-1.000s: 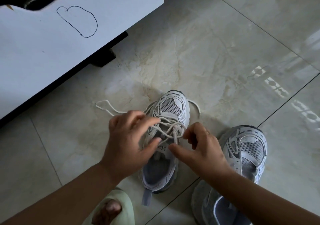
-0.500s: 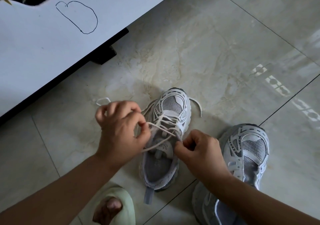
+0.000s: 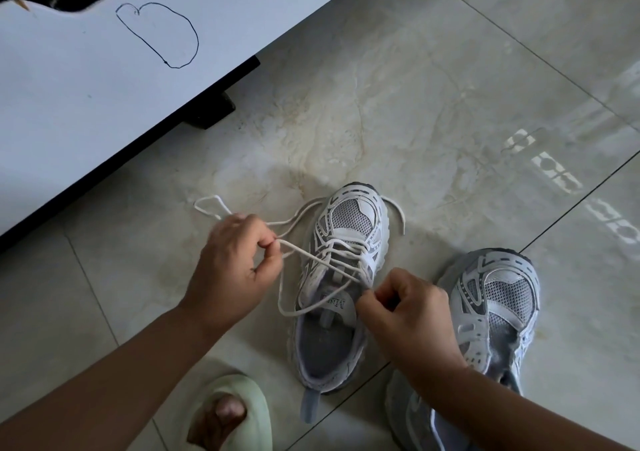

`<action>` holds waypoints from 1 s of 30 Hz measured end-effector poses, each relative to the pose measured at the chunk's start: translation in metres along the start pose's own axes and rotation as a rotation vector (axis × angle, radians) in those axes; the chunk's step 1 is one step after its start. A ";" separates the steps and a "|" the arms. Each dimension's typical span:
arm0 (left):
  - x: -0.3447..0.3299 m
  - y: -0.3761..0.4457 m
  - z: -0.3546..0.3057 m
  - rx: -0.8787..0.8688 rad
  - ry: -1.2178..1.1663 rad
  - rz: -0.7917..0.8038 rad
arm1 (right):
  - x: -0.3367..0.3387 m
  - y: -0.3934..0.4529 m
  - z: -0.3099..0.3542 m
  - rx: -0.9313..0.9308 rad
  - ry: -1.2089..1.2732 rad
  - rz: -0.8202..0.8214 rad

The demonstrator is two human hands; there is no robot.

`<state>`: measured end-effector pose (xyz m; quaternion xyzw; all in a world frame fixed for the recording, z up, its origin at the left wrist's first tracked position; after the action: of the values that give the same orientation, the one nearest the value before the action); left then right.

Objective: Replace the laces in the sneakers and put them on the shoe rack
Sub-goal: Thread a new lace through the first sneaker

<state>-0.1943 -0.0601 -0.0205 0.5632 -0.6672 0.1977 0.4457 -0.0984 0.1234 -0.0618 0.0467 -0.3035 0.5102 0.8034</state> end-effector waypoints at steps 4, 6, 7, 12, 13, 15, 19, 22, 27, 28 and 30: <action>-0.008 -0.010 -0.008 0.173 -0.350 0.178 | 0.003 -0.002 -0.002 0.034 -0.036 0.030; -0.010 -0.012 -0.022 0.103 -0.393 0.271 | -0.001 -0.001 0.003 0.066 -0.062 0.076; -0.014 -0.014 -0.031 0.046 -0.403 0.347 | -0.004 0.000 0.007 0.089 -0.056 0.110; -0.030 -0.027 -0.043 -0.111 -0.310 0.537 | -0.013 0.004 0.025 0.267 -0.053 0.202; -0.031 -0.025 -0.043 -0.106 -0.295 0.505 | -0.014 0.004 0.024 0.274 -0.048 0.208; -0.033 -0.021 -0.049 -0.139 -0.242 0.427 | -0.015 0.004 0.022 0.280 -0.023 0.216; -0.046 -0.022 -0.066 -0.283 0.085 0.308 | -0.014 0.003 0.022 0.318 -0.015 0.215; -0.049 -0.023 -0.067 -0.304 0.175 0.252 | -0.015 0.003 0.023 0.336 0.000 0.211; -0.025 -0.001 -0.053 -0.071 -0.185 0.189 | -0.010 0.003 0.022 0.363 0.030 0.193; -0.020 0.002 -0.048 -0.019 -0.226 0.191 | -0.010 0.003 0.022 0.365 0.025 0.185; -0.014 0.005 -0.043 0.015 -0.249 0.213 | -0.008 0.004 0.027 0.380 0.013 0.146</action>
<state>-0.1836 -0.0171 -0.0082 0.5129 -0.7717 0.1775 0.3317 -0.1163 0.1085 -0.0451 0.1721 -0.1993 0.6154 0.7429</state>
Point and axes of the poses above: each hand's wrist, its own y-axis towards the middle knuckle, its own x-axis out of the back of the hand, z = x × y, the point moved 9 cm from there along y, towards the middle knuckle, and after that the axes turned 12 degrees about -z, right-handed, at the moved point
